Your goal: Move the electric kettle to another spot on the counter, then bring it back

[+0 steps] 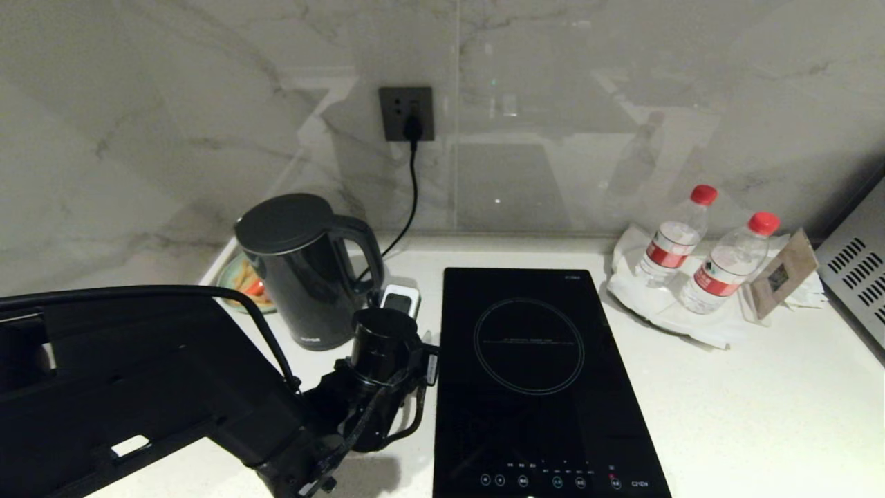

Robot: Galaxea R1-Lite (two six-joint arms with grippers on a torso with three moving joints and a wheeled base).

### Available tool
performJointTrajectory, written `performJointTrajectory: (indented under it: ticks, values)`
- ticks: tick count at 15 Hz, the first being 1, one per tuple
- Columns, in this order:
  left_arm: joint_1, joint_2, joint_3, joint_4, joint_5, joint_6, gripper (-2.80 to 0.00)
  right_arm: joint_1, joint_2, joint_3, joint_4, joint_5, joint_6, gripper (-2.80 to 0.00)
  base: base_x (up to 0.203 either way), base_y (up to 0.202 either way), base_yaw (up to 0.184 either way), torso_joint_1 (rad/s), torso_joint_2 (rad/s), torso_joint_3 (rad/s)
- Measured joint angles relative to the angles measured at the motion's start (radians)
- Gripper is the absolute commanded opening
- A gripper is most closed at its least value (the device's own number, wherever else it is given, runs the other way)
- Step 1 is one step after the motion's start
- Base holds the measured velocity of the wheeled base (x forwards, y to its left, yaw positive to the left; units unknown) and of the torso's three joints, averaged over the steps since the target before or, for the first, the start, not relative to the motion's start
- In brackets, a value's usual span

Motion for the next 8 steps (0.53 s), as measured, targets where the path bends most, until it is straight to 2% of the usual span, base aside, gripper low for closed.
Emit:
performJointTrajectory:
  ticks: [2,8]
  values:
    - [-0.001,0.049,-0.051,0.001,0.052,0.002,0.00,0.000,0.000,0.000,0.000,0.001,0.000,-2.80,0.000,0.000,0.000,0.000,0.00,0.000]
    - [0.031,0.121,-0.126,0.001,0.057,0.003,0.00,0.000,0.000,0.000,0.000,0.000,0.001,-2.80,0.000,0.000,0.000,0.000,0.00,0.000]
